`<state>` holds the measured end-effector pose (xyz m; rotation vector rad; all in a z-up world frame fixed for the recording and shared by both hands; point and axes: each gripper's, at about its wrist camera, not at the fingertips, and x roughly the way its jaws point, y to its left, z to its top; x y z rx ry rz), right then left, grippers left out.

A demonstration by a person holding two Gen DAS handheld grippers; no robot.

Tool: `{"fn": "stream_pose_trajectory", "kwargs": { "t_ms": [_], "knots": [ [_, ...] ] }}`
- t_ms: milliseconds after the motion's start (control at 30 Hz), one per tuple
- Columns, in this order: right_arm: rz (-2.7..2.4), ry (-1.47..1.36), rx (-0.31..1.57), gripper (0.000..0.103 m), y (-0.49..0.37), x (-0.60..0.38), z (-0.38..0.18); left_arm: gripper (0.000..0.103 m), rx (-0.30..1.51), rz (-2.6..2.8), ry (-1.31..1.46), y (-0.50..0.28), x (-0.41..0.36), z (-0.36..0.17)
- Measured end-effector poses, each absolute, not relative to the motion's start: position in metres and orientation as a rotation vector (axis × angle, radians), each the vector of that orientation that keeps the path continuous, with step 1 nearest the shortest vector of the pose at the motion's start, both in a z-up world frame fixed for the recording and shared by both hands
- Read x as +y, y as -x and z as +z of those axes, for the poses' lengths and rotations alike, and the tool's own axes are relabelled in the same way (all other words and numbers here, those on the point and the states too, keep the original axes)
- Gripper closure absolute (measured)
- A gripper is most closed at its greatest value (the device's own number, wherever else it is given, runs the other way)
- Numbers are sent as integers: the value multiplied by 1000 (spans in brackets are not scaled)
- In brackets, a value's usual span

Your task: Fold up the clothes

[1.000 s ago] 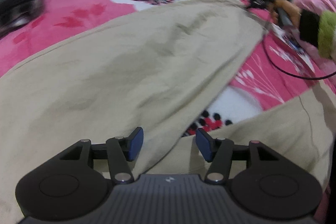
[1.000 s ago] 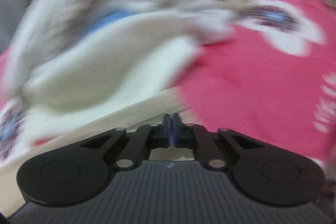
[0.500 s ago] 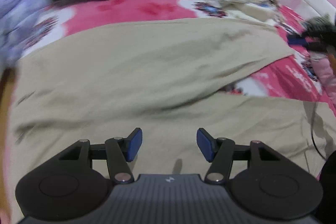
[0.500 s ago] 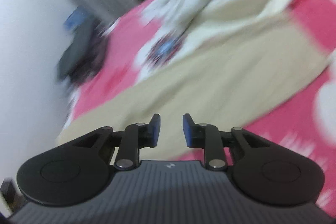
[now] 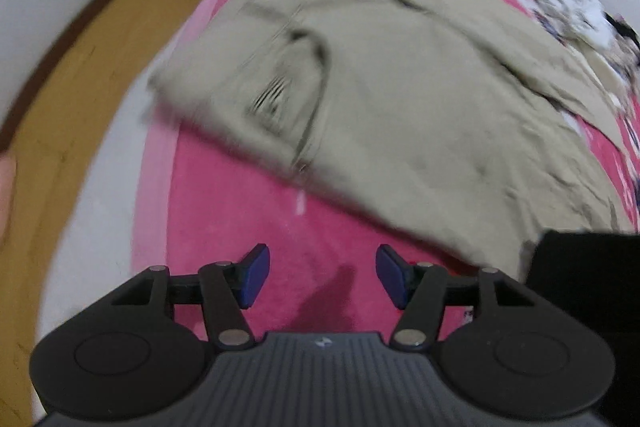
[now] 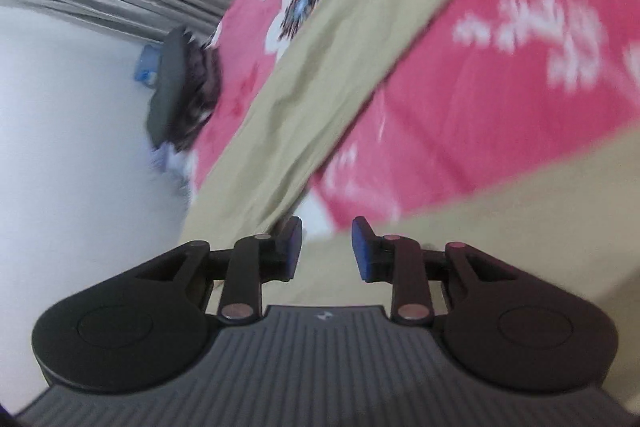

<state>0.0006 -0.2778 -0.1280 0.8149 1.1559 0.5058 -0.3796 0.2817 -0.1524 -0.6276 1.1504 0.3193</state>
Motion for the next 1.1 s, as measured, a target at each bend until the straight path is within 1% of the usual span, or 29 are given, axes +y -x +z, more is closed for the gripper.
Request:
{"fn": "stream_pose_trajectory", "kwargs": {
  "t_ms": [133,267,333,367,400,600,700,733,767,800,867,967,1100],
  "knots": [
    [471,-873,1194,74,22,-285,-130,40,1044,305,723,375,292,-162],
    [422,-937,1161,71,40,-299,-122,40,945,306,860,381,304,-168],
    [419,-982,1140,67,48,-305,-118,40,902,306,918,383,310,-174],
    [419,-1003,1136,62,51,-307,-118,40,881,309,947,382,313,-176],
    [416,-1020,1135,61,53,-307,-118,40,860,316,978,380,314,-178],
    [378,-1073,1114,61,68,-306,-117,40,755,341,1110,364,327,-189],
    [350,-1084,1110,61,78,-305,-116,41,741,339,1132,360,330,-192],
    [336,-1082,1128,61,83,-303,-118,44,741,335,1125,360,330,-193],
    [321,-1076,1168,61,88,-300,-122,52,744,334,1116,359,330,-193],
    [306,-1069,1209,61,93,-296,-127,57,754,343,1107,361,330,-193],
    [276,-1042,1310,60,103,-286,-139,70,758,359,1142,366,334,-195],
    [232,-1019,1418,60,115,-270,-162,75,752,370,1212,372,341,-202],
    [171,-996,1542,60,128,-250,-193,77,746,388,1205,371,338,-202]
  ]
}}
